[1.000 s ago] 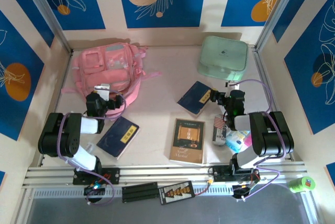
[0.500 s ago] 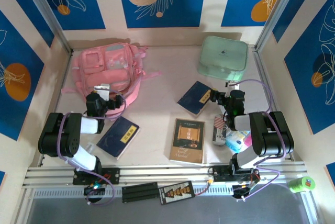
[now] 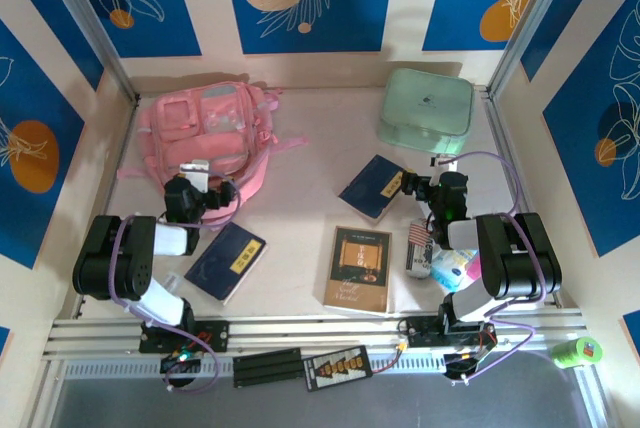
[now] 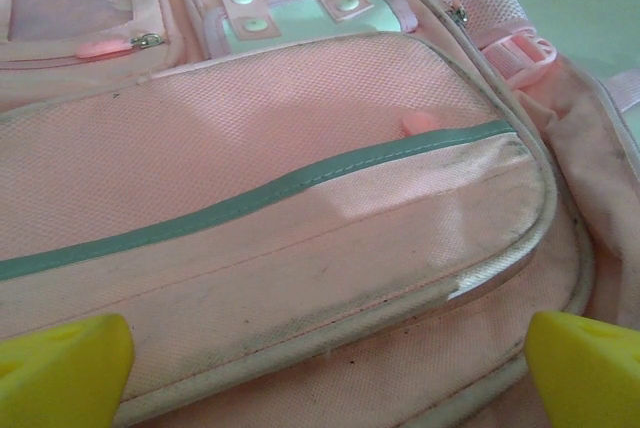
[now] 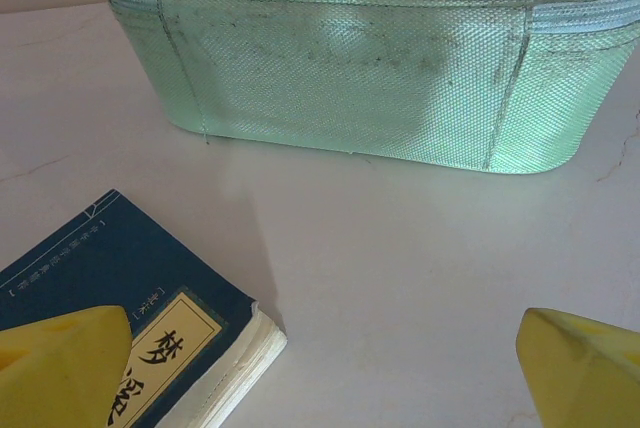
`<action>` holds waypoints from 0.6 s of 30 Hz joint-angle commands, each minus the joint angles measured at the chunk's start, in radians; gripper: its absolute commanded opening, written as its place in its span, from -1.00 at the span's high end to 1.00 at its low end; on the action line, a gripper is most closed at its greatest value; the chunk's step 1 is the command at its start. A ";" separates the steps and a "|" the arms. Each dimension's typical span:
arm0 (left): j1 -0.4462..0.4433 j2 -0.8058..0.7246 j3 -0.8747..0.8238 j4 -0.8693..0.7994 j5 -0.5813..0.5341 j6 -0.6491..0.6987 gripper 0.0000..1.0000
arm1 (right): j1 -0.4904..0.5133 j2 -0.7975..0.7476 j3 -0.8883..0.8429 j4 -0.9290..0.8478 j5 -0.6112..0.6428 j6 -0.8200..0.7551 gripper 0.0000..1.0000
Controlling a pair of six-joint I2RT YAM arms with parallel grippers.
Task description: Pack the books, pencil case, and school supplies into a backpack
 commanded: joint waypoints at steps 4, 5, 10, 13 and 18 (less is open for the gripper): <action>-0.002 -0.146 -0.005 -0.078 -0.075 -0.021 -0.99 | 0.053 -0.069 -0.011 0.034 0.052 -0.040 -0.98; -0.002 -0.174 -0.003 -0.107 -0.089 -0.025 -0.99 | 0.074 -0.101 0.007 -0.024 0.082 -0.054 -0.98; -0.002 -0.390 0.046 -0.331 -0.147 -0.112 -0.99 | 0.123 -0.251 0.119 -0.316 0.116 -0.073 -0.98; -0.002 -0.494 0.111 -0.516 -0.138 -0.259 -0.99 | 0.189 -0.303 0.277 -0.621 0.201 0.045 -0.98; 0.001 -0.565 0.289 -0.882 -0.116 -0.398 -0.99 | 0.308 -0.254 0.542 -0.979 0.139 0.298 -0.98</action>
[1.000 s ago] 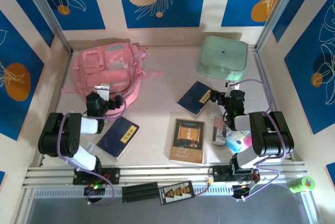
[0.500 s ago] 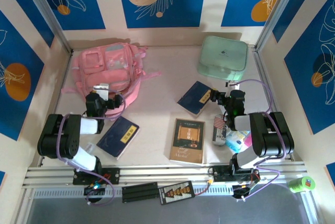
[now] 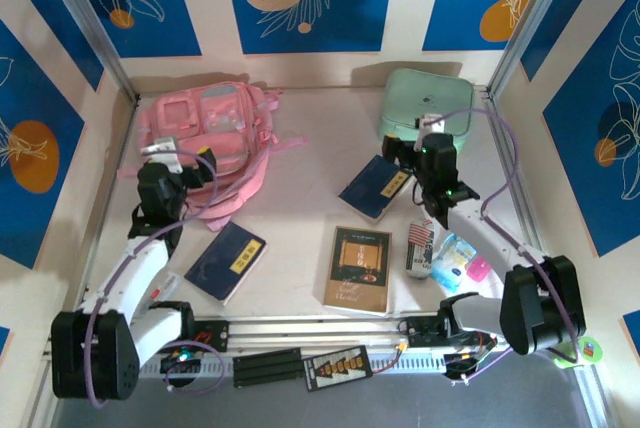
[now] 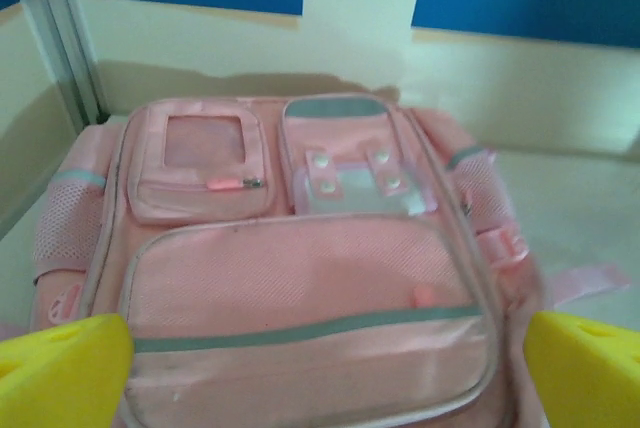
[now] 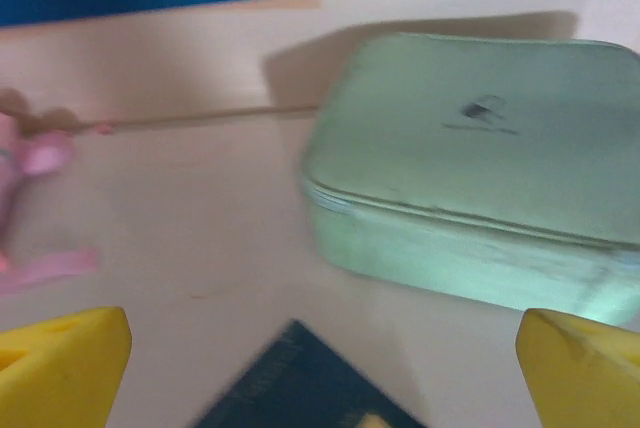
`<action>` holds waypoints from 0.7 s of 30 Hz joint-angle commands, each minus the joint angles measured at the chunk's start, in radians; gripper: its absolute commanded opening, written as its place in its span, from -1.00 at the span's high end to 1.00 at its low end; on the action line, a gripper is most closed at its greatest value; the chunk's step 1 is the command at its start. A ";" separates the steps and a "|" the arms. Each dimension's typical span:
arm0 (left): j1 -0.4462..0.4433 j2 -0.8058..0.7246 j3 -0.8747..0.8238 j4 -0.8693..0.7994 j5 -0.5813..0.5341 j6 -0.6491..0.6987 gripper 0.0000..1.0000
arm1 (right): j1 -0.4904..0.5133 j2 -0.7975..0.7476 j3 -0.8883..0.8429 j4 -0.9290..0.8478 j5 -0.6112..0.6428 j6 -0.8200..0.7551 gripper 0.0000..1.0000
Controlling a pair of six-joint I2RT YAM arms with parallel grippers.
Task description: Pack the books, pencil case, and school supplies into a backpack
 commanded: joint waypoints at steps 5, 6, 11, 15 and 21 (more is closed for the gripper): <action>0.012 0.019 0.217 -0.419 0.060 -0.122 -0.99 | 0.111 0.178 0.322 -0.472 -0.163 0.324 -0.98; 0.012 0.041 0.240 -0.429 0.079 -0.115 -0.99 | 0.127 0.196 0.328 -0.451 -0.204 0.335 -0.98; 0.014 0.209 0.353 -0.466 0.150 -0.139 -0.99 | 0.205 0.267 0.336 -0.359 -0.262 0.358 -0.98; 0.015 0.397 0.473 -0.464 0.247 -0.187 -0.99 | 0.232 0.311 0.352 -0.372 -0.262 0.371 -0.98; 0.006 0.718 0.732 -0.465 0.295 -0.232 -0.91 | 0.225 0.315 0.305 -0.346 -0.302 0.449 -0.96</action>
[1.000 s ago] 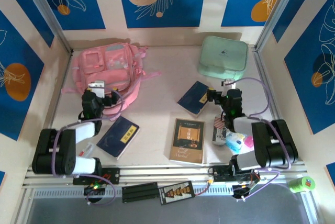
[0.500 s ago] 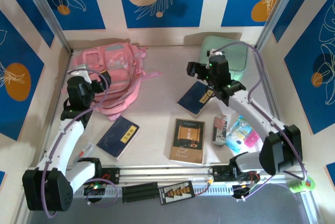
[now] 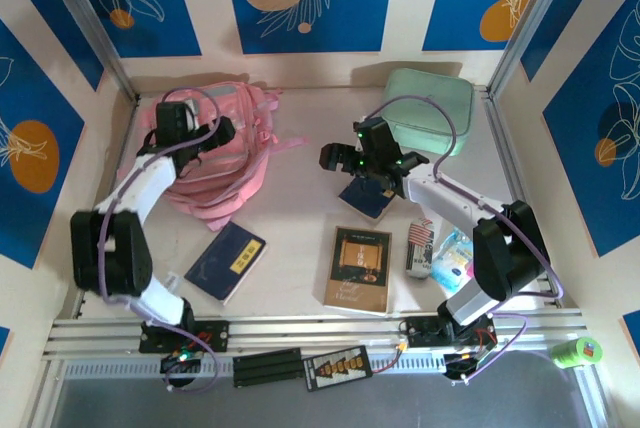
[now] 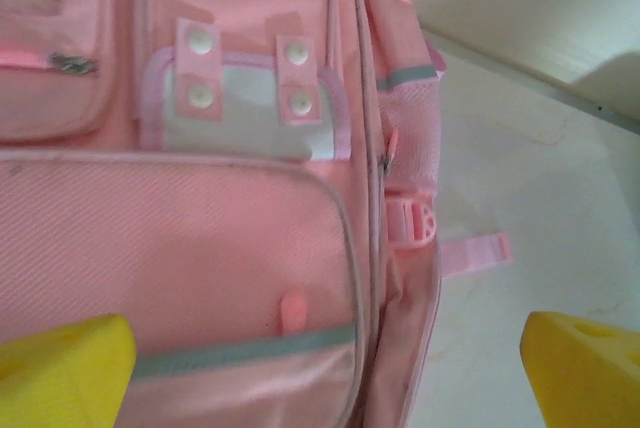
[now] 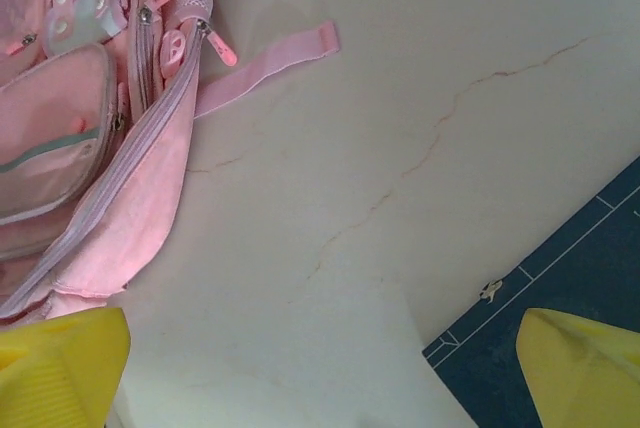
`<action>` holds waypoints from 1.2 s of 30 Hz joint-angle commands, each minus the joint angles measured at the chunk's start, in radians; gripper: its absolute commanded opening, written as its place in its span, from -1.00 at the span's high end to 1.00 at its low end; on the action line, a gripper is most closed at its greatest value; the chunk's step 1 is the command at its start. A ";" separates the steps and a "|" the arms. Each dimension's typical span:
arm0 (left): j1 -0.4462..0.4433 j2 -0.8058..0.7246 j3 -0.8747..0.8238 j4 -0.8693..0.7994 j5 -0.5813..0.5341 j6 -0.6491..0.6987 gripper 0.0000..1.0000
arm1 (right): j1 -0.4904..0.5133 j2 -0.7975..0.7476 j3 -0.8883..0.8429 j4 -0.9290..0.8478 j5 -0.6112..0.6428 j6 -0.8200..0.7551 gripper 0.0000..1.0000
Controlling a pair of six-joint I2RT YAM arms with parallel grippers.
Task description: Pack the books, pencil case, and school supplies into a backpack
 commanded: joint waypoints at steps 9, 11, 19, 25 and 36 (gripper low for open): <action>-0.089 0.500 0.507 -0.116 0.023 -0.042 -0.71 | -0.019 -0.008 -0.018 -0.002 -0.207 0.040 -0.89; -0.107 0.573 0.604 -0.178 0.028 -0.025 -0.71 | -0.008 -0.010 -0.019 0.004 -0.215 0.027 -0.89; -0.198 0.666 0.647 -0.287 0.111 0.071 -0.71 | -0.044 0.045 -0.001 -0.050 -0.174 0.128 -0.88; -0.305 0.660 0.583 -0.310 0.161 0.179 -0.72 | -0.051 0.012 -0.053 -0.020 -0.103 0.184 -0.86; -0.415 0.558 0.603 -0.348 0.183 0.210 -0.63 | -0.088 -0.062 -0.147 0.036 -0.095 0.213 -0.88</action>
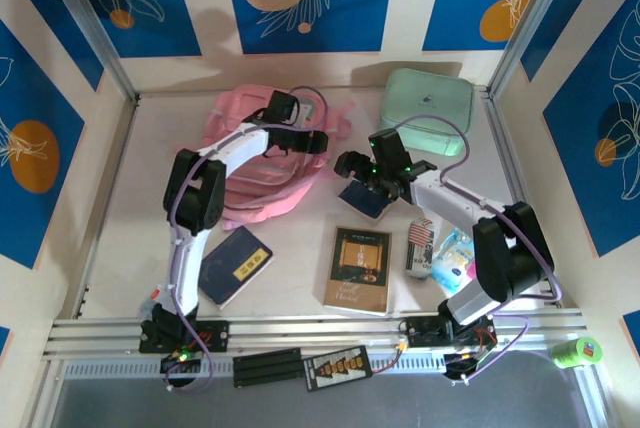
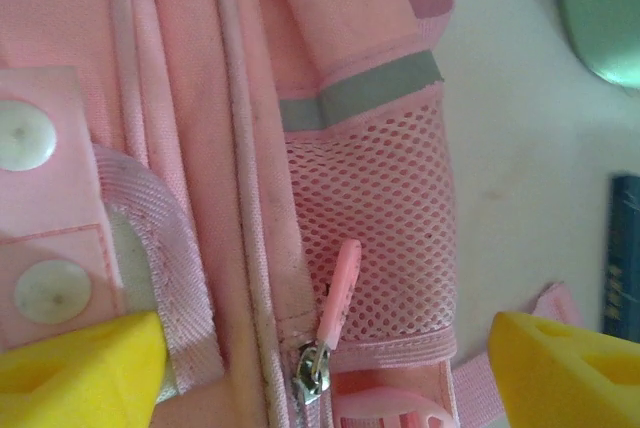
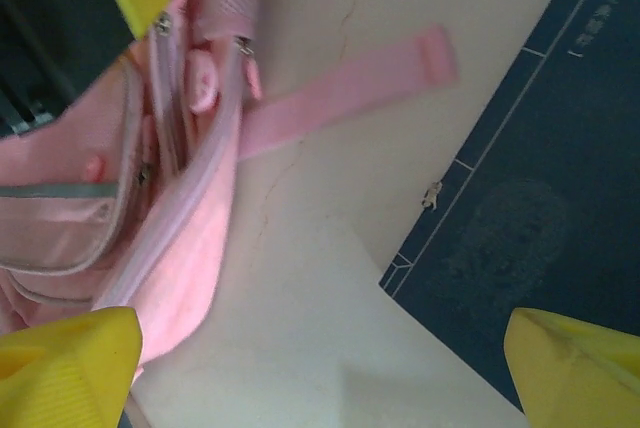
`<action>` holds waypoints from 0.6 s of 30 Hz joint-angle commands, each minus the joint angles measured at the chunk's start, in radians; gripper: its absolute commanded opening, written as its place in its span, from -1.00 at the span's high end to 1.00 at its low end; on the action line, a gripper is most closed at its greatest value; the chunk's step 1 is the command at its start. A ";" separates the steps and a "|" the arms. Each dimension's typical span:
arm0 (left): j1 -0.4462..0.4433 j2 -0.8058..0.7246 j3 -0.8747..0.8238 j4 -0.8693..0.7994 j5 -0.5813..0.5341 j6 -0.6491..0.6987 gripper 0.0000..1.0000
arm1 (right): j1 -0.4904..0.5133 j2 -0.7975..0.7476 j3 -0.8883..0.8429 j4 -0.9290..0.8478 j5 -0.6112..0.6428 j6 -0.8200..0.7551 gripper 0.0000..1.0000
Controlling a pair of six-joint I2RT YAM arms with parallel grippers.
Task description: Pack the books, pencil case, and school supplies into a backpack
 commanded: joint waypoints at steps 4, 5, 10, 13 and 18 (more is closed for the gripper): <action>0.019 -0.214 -0.067 -0.125 -0.029 -0.080 -0.68 | -0.027 -0.020 -0.011 0.033 -0.064 0.007 -0.89; 0.023 -0.267 -0.115 -0.103 -0.043 -0.104 -0.70 | -0.028 -0.013 -0.009 0.035 -0.077 0.007 -0.89; 0.058 -0.525 -0.438 0.015 -0.154 -0.274 -0.72 | -0.027 0.036 0.016 0.035 -0.127 0.008 -0.89; 0.076 -0.659 -0.622 0.050 -0.213 -0.351 -0.73 | -0.025 0.058 0.029 0.031 -0.137 0.010 -0.89; 0.099 -0.753 -0.778 0.044 -0.239 -0.419 -0.74 | -0.027 0.111 0.075 0.020 -0.173 0.014 -0.82</action>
